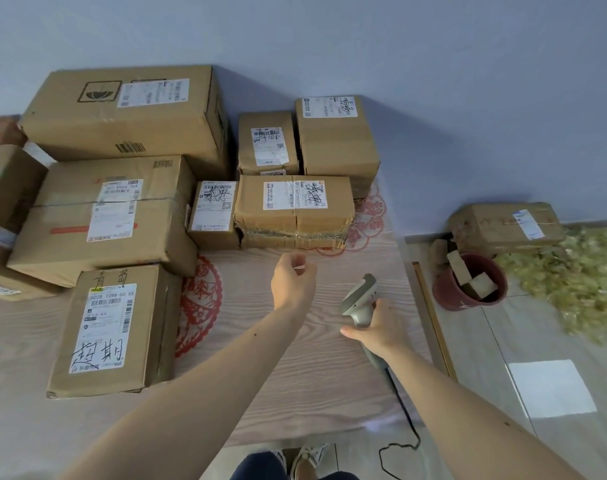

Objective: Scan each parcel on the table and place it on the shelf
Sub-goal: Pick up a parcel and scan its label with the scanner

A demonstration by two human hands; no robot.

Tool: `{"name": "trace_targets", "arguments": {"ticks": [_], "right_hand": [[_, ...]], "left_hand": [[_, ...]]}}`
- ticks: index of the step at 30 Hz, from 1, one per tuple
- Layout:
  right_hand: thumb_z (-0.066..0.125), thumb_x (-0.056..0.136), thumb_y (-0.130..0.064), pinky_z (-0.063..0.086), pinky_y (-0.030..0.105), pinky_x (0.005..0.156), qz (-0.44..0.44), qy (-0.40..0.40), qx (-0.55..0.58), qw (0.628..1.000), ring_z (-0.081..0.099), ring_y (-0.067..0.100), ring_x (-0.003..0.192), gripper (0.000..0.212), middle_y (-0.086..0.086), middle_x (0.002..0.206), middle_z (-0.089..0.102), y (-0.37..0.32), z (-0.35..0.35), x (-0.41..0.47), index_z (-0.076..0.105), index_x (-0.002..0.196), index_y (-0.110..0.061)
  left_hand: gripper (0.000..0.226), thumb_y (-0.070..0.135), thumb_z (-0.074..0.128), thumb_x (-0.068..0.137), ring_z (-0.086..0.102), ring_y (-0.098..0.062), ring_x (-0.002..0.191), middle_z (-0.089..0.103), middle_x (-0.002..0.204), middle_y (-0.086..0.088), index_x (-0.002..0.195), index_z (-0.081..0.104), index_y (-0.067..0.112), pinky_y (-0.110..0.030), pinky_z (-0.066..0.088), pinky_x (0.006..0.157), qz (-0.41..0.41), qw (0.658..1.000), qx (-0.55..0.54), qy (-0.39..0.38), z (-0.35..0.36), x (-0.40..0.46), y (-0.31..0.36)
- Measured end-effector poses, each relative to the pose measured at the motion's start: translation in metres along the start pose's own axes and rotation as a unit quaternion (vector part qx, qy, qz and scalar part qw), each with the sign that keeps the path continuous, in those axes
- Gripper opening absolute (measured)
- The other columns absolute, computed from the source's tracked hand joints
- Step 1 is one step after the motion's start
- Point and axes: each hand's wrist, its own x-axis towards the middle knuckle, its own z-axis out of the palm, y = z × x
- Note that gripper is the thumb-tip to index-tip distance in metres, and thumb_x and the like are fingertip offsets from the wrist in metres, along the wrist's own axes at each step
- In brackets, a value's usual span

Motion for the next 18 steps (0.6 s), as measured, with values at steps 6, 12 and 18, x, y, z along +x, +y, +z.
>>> {"name": "trace_targets", "arguments": {"ticks": [6,12,18], "right_hand": [[0.092,0.063,-0.027,0.044,0.03,0.079,0.001,-0.004,0.0,1.0,0.059,0.018,0.097,0.068,-0.001,0.108,0.062,-0.005,-0.003,0.0,0.05,0.115,-0.014],[0.09,0.064,-0.025,0.048,0.034,0.083,-0.013,-0.019,0.038,0.999,0.063,0.019,0.101,0.063,-0.003,0.108,0.065,-0.013,-0.007,0.004,0.055,0.116,-0.017],[0.084,0.075,-0.032,0.045,0.026,0.072,-0.075,-0.022,0.058,0.995,0.062,0.013,0.092,0.049,-0.002,0.103,0.064,-0.051,-0.023,0.001,0.056,0.111,-0.014]], "left_hand": [[0.014,0.023,0.056,0.097,0.058,-0.013,0.098,0.062,0.107,0.005,0.11,0.059,0.02,-0.027,0.041,0.079,0.0,1.0,-0.012,0.007,-0.01,0.009,-0.001],[0.023,0.025,0.057,0.097,0.056,-0.014,0.098,0.061,0.11,0.003,0.118,0.059,0.016,-0.027,0.04,0.079,0.009,1.0,-0.016,0.022,-0.022,0.023,0.013],[0.025,0.027,0.06,0.095,0.059,-0.016,0.099,0.062,0.111,0.002,0.118,0.059,0.016,-0.032,0.048,0.086,0.039,0.998,0.004,0.046,-0.033,0.043,0.034]]}}
